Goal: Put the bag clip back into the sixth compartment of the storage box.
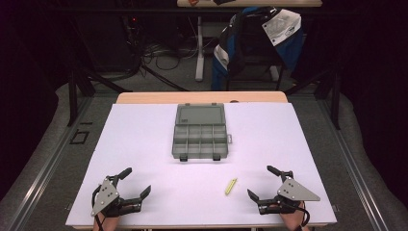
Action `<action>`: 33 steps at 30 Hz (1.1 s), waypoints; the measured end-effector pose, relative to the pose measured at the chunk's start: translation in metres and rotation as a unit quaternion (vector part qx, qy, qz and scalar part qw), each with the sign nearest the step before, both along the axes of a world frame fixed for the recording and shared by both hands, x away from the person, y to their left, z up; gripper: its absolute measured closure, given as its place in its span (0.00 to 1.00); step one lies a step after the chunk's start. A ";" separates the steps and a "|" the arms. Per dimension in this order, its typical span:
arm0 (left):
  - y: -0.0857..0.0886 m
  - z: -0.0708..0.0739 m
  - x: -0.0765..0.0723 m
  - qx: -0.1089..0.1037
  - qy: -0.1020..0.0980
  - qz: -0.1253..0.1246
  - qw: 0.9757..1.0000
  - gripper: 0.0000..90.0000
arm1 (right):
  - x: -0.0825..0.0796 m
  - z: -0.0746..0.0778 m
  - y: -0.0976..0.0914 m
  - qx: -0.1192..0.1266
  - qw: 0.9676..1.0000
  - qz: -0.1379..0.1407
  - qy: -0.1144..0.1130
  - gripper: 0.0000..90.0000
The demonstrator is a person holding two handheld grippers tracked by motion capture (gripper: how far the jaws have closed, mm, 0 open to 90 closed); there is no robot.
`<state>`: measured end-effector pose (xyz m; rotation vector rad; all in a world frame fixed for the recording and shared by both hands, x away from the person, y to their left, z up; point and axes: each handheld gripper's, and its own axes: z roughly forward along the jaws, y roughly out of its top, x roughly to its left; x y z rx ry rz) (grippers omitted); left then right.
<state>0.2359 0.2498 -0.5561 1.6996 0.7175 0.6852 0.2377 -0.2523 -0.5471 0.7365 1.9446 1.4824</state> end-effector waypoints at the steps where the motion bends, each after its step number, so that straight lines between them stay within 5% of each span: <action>1: 0.000 0.000 0.000 0.000 0.000 -0.001 1.000 0.12 | 0.000 0.000 0.000 0.000 1.000 0.000 0.000 0.00; 19: -0.015 0.002 0.002 -0.008 0.006 -0.018 1.000 0.12 | 0.002 -0.002 0.003 -0.005 1.000 0.001 0.003 0.00; 33: -0.034 0.002 0.006 0.008 0.013 -0.042 0.999 0.12 | 0.003 -0.002 0.003 -0.009 1.000 0.003 0.006 0.00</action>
